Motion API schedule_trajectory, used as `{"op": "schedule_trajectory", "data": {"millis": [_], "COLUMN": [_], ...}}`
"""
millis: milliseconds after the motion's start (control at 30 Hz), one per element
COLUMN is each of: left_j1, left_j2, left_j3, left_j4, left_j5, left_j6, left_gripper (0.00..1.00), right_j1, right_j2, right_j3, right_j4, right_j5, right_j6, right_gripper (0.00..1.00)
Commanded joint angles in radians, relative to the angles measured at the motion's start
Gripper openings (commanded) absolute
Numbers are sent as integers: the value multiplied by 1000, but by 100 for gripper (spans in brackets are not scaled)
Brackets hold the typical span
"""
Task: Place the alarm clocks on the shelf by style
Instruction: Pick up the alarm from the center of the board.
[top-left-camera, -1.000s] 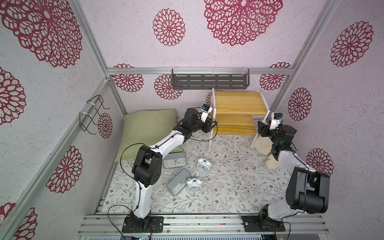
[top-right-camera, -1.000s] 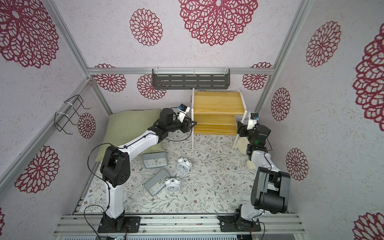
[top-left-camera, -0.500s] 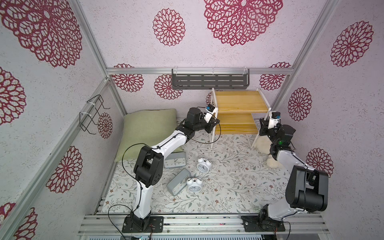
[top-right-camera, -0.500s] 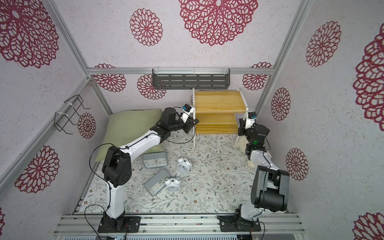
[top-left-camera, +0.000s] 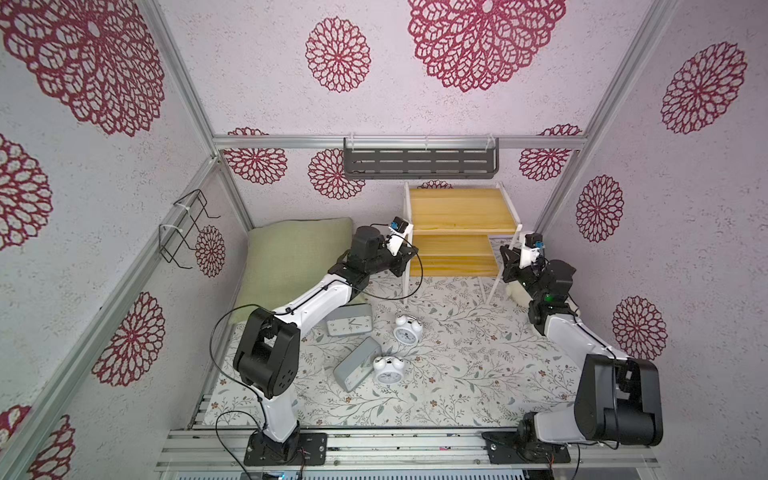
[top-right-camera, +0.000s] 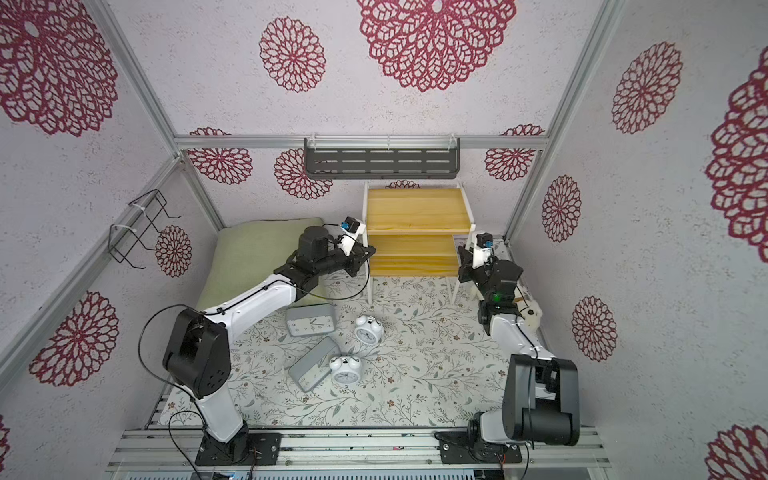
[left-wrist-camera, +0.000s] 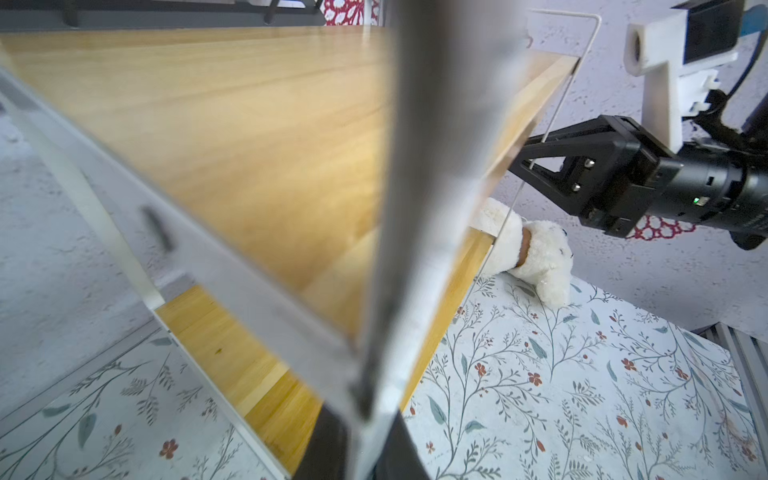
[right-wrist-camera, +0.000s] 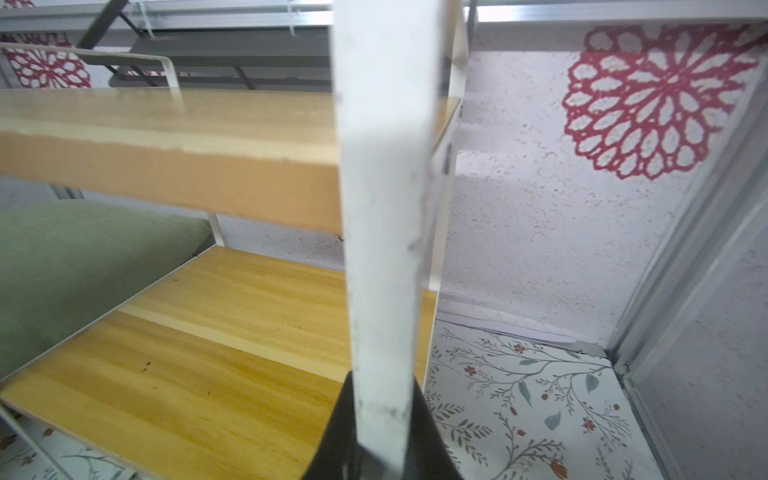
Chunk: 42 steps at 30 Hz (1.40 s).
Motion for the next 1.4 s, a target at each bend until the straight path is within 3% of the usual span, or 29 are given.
{"op": "schedule_trajectory", "data": {"millis": [0, 467, 967, 1100, 1300, 1367], "left_j1": [69, 151, 176, 180, 181, 182], "left_j2": [-97, -328, -422, -421, -430, -439], "left_j3": [-49, -303, -387, -389, -390, -390], "left_j4": [-38, -99, -131, -137, -150, -156], "left_j5": [-45, -155, -216, -214, -209, -199], "left_j6": [-120, -46, -32, -37, -34, -31], "left_gripper": [6, 8, 13, 21, 43, 49], "right_j1": [56, 245, 366, 381, 385, 385], "right_j2": [-78, -166, -173, -178, -194, -198], "right_j3": [-35, -167, -185, -192, -209, -209], "right_j4": [47, 67, 37, 34, 40, 35], "right_j5": [33, 151, 232, 255, 282, 295], "right_j6": [25, 83, 87, 87, 80, 68], "right_gripper": [9, 8, 9, 14, 33, 34]}}
